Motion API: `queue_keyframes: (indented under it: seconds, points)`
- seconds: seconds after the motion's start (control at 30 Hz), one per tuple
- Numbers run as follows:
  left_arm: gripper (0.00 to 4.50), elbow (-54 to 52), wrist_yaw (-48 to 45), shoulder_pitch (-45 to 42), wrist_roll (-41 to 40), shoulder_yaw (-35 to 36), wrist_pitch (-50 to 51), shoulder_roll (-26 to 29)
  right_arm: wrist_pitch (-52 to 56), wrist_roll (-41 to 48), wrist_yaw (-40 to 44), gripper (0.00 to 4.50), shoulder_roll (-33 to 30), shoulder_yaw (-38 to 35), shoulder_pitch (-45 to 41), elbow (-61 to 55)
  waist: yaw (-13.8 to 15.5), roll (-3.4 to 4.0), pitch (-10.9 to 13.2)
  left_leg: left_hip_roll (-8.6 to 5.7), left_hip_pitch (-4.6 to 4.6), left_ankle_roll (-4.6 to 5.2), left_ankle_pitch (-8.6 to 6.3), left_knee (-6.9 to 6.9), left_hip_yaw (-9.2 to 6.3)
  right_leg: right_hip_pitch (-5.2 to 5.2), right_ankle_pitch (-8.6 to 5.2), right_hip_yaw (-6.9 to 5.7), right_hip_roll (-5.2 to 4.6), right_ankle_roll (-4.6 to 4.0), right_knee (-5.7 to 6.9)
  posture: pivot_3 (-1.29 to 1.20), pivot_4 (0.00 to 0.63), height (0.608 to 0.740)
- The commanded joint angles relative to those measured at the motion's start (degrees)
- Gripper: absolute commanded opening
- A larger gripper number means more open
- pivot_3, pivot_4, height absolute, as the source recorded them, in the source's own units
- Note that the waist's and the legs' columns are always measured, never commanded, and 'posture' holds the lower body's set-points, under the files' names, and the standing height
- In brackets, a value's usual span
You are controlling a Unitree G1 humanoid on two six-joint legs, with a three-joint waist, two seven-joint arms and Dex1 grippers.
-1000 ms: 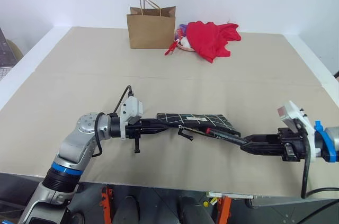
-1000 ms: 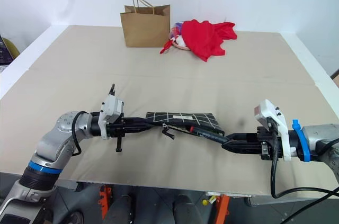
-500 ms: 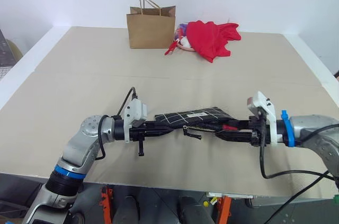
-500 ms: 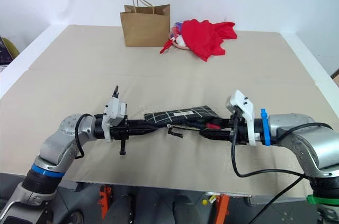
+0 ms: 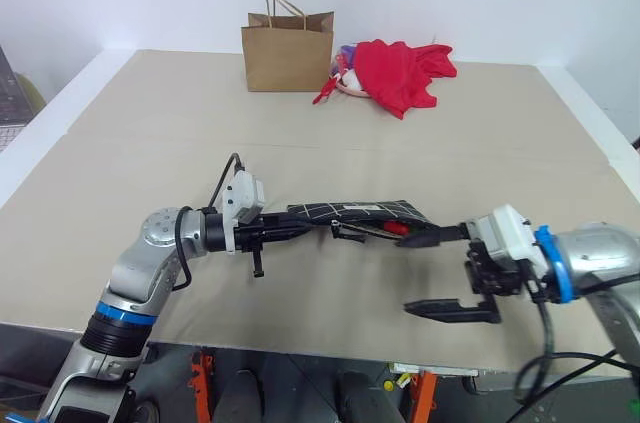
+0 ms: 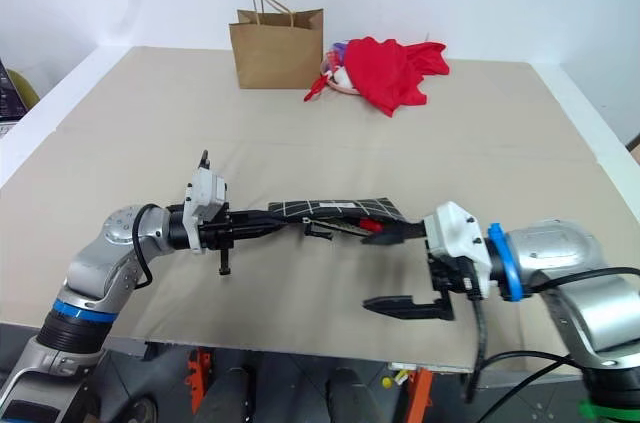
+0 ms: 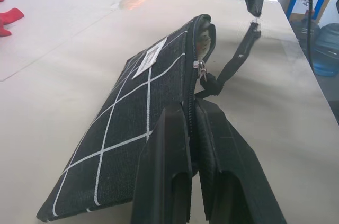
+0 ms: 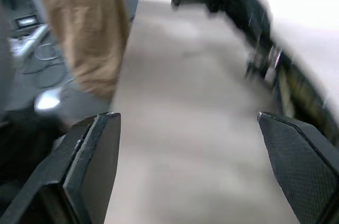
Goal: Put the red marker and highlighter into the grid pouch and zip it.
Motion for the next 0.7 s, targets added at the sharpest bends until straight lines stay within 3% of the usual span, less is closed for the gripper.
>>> queue_keyframes:
  seconds: [0.03,0.2,0.37,0.47,0.57,0.6,0.63,0.67,0.7]
  points:
    - [0.0,-3.02,-0.92,-0.37,-1.08,-0.01,-0.12,0.26,-9.91,-8.22,-3.58,4.44,5.62,4.86,-5.86,6.68,-0.26,-0.02,0.01,0.0,0.0,-0.03,0.01,0.03,0.01,0.0,0.03,0.0,0.0,0.01,0.0,0.0,0.15,0.74]
    - [0.0,-4.13,-0.53,-0.02,-1.08,-0.47,0.44,-0.24,-19.53,-13.56,-5.28,4.44,11.78,8.78,-10.53,12.64,-0.3,-0.02,0.01,0.0,-0.06,-0.09,0.05,-0.04,-0.02,0.0,0.02,0.0,-0.01,0.04,0.0,0.0,0.15,0.74]
    - [0.0,-5.03,-0.28,0.38,-1.19,-0.43,0.8,-0.05,-29.31,-16.61,-4.63,4.44,13.95,10.77,-11.42,16.17,-0.09,-0.02,0.01,0.0,-0.04,-0.08,0.04,-0.21,-0.05,-0.01,-0.06,-0.02,0.0,-0.02,0.0,0.0,0.15,0.74]
    - [0.0,-5.34,-0.12,0.67,-1.22,-0.26,0.87,0.29,-34.55,-16.92,-3.99,3.62,14.12,10.84,-12.11,17.66,0.03,-0.02,0.01,0.0,-0.04,-0.08,0.04,-0.22,-0.05,-0.01,-0.06,-0.02,0.0,-0.02,0.0,0.0,0.15,0.74]
    - [0.0,-5.63,0.06,0.96,-1.18,-0.24,0.91,0.5,-37.95,-15.95,-3.56,2.27,14.14,10.78,-12.33,18.88,0.06,-0.02,0.01,0.0,-0.01,-0.08,0.05,-0.21,-0.05,0.0,-0.05,-0.02,0.0,-0.03,0.01,0.0,0.15,0.74]
    - [0.0,-5.67,0.09,1.06,-1.11,-0.27,0.84,0.55,-38.62,-15.46,-3.37,2.13,14.14,10.8,-12.35,19.13,0.06,-0.02,0.01,0.0,-0.01,-0.08,0.05,-0.2,-0.05,0.01,-0.04,-0.02,0.0,-0.04,0.01,0.0,0.15,0.74]
    - [0.0,-5.73,0.11,1.19,-1.06,-0.28,0.77,0.61,-39.22,-15.32,-3.21,1.43,14.01,10.9,-12.27,19.43,0.06,-0.02,0.01,0.0,0.0,-0.09,0.05,-0.19,-0.05,0.01,-0.03,-0.02,0.0,-0.04,0.01,0.0,0.15,0.74]
    - [0.0,-5.77,0.17,1.23,-1.08,-0.27,0.8,0.63,-40.1,-15.06,-2.71,1.23,13.86,11.02,-12.09,19.96,0.06,-0.02,0.01,0.0,0.01,-0.09,0.05,-0.18,-0.05,0.02,-0.02,-0.02,0.0,-0.03,0.01,0.0,0.15,0.74]
    - [0.0,-5.73,0.23,1.2,-1.02,-0.29,0.76,0.61,-40.57,-14.64,-2.33,0.75,13.82,11.06,-11.9,20.31,0.06,-0.02,0.01,0.0,0.01,-0.09,0.06,-0.17,-0.05,0.03,-0.02,-0.01,0.0,-0.03,0.01,0.0,0.15,0.74]
